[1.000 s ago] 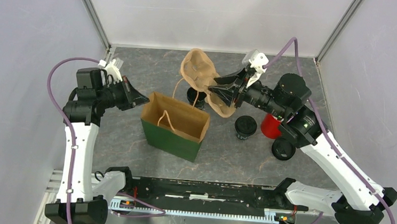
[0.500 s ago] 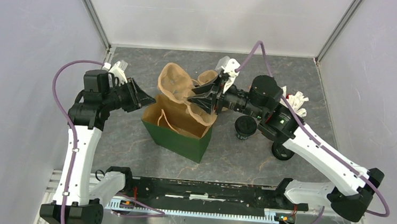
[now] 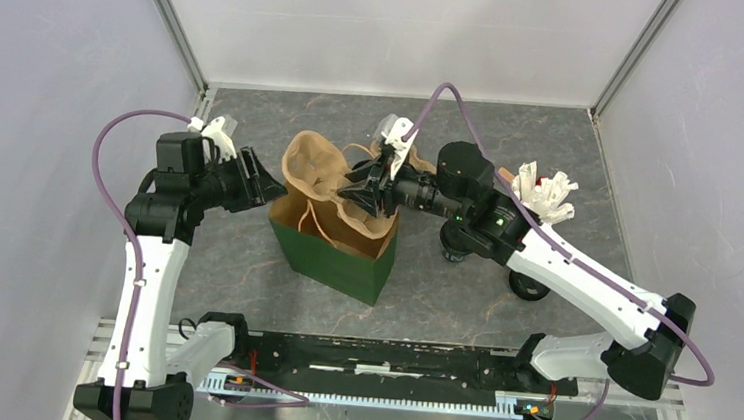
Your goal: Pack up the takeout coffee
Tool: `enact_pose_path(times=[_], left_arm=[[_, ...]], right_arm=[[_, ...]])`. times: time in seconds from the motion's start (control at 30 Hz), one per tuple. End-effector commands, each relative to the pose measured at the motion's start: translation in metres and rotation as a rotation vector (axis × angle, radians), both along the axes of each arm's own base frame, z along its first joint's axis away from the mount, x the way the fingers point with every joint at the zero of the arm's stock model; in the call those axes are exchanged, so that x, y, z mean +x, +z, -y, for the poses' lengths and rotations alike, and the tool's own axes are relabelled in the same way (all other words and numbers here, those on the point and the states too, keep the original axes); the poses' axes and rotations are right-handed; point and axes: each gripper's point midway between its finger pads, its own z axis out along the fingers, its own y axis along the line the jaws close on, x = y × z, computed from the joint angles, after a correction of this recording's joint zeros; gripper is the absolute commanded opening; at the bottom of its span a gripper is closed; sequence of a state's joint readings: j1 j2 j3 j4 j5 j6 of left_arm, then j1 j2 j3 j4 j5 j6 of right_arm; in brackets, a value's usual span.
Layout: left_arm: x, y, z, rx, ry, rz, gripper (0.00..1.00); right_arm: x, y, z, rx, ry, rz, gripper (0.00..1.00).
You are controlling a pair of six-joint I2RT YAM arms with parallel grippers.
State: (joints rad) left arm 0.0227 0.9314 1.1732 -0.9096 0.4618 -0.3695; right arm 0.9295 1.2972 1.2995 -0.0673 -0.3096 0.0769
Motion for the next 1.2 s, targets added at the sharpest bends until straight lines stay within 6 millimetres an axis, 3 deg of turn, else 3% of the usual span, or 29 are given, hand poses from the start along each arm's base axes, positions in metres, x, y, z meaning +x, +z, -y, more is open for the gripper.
enact_pose_path(times=[0.0, 0.13, 0.27, 0.43, 0.6, 0.87, 1.17], left_arm=[[0.007, -0.002, -0.009, 0.087, -0.023, 0.042, 0.59], [0.013, 0.0, -0.007, 0.082, -0.036, 0.068, 0.56], [0.015, 0.0, -0.003, 0.07, -0.062, 0.086, 0.47], [0.014, 0.003, 0.007, 0.031, -0.104, 0.115, 0.19], [0.008, 0.009, 0.016, -0.013, -0.148, 0.133, 0.03], [0.001, 0.012, 0.021, -0.051, -0.157, 0.122, 0.02], [-0.003, 0.003, 0.018, -0.041, -0.142, 0.087, 0.02]], right_arm=[[0.014, 0.003, -0.006, -0.005, -0.038, 0.057, 0.39], [0.019, -0.01, -0.009, -0.038, -0.059, 0.045, 0.39], [0.017, -0.03, -0.01, -0.087, -0.05, 0.026, 0.39], [0.011, -0.051, -0.012, -0.136, -0.025, 0.019, 0.39], [0.004, -0.072, -0.015, -0.192, 0.0, -0.001, 0.39], [0.008, -0.105, -0.014, -0.294, -0.048, -0.036, 0.39], [0.009, -0.131, -0.018, -0.353, -0.072, -0.055, 0.38]])
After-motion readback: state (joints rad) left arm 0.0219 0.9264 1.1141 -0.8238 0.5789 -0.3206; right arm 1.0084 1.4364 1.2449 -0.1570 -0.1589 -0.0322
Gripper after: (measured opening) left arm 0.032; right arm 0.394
